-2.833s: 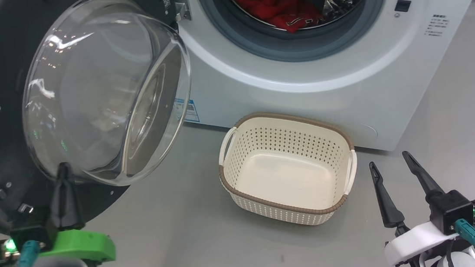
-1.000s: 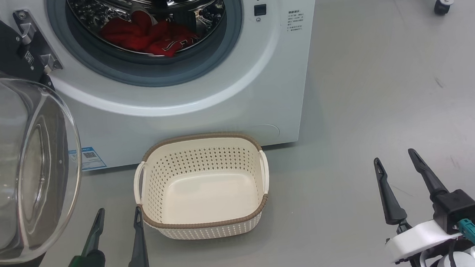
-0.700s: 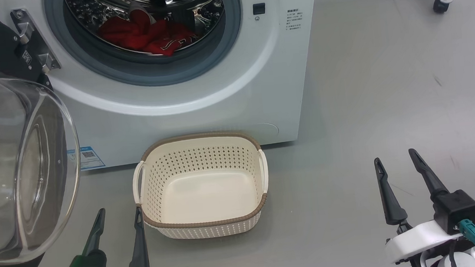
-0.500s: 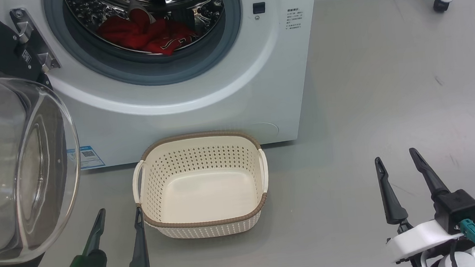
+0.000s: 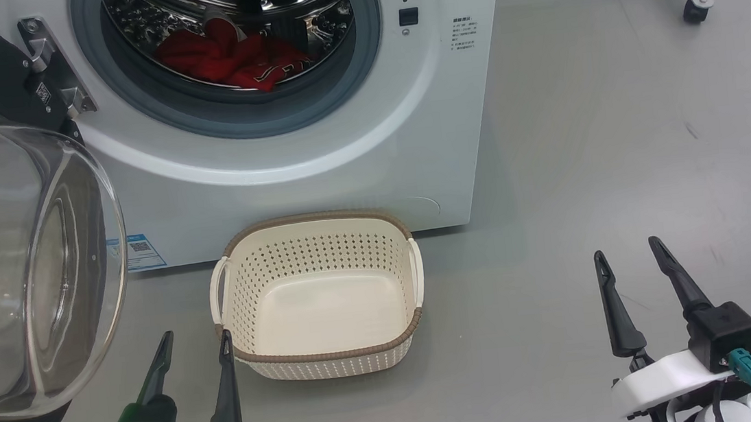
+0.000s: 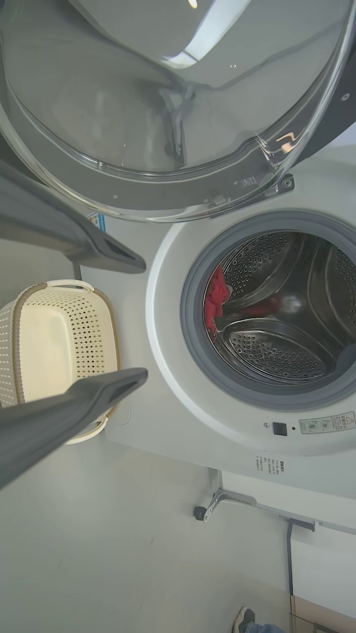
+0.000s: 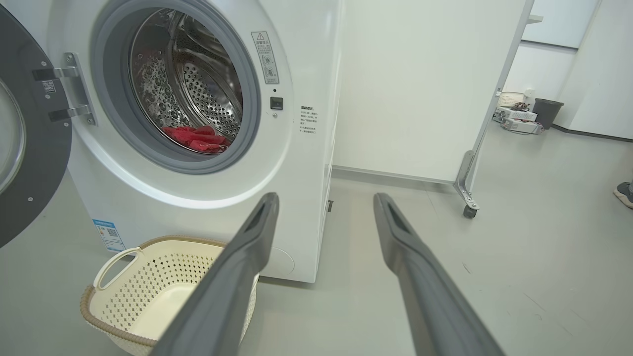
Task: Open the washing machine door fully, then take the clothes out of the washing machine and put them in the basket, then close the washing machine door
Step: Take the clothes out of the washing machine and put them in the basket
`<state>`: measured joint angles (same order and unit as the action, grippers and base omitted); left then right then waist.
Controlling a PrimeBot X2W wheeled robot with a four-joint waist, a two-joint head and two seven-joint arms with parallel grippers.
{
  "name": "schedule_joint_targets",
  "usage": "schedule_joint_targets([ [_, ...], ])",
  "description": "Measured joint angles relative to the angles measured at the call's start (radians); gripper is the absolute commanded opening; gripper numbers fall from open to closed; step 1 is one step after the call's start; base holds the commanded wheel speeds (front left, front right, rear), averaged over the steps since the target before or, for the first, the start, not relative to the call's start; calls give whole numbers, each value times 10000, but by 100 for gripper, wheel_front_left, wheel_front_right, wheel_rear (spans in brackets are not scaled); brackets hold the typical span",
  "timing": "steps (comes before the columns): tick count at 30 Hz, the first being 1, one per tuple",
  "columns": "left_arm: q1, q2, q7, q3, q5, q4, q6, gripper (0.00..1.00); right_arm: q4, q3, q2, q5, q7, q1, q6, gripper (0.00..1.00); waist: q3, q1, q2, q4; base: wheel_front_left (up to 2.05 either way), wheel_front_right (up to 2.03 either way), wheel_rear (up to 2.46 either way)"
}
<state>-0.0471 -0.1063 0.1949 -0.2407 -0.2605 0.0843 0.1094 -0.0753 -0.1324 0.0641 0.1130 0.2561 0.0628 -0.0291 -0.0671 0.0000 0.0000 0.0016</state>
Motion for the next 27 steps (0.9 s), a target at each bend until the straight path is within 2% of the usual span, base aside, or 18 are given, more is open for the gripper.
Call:
schedule_joint_targets([
  [13, 2, 29, -63, -96, 0, -138, 0, 100, 81, 17, -12, 0, 0, 29, 0, 100, -149, 0, 0, -20, 37, -37, 0],
  [27, 3, 31, -63, -92, 0, -151, 0, 100, 81, 17, -21, 0, 0, 28, 6, 100, -151, 0, 0, -27, 95, -95, 0],
])
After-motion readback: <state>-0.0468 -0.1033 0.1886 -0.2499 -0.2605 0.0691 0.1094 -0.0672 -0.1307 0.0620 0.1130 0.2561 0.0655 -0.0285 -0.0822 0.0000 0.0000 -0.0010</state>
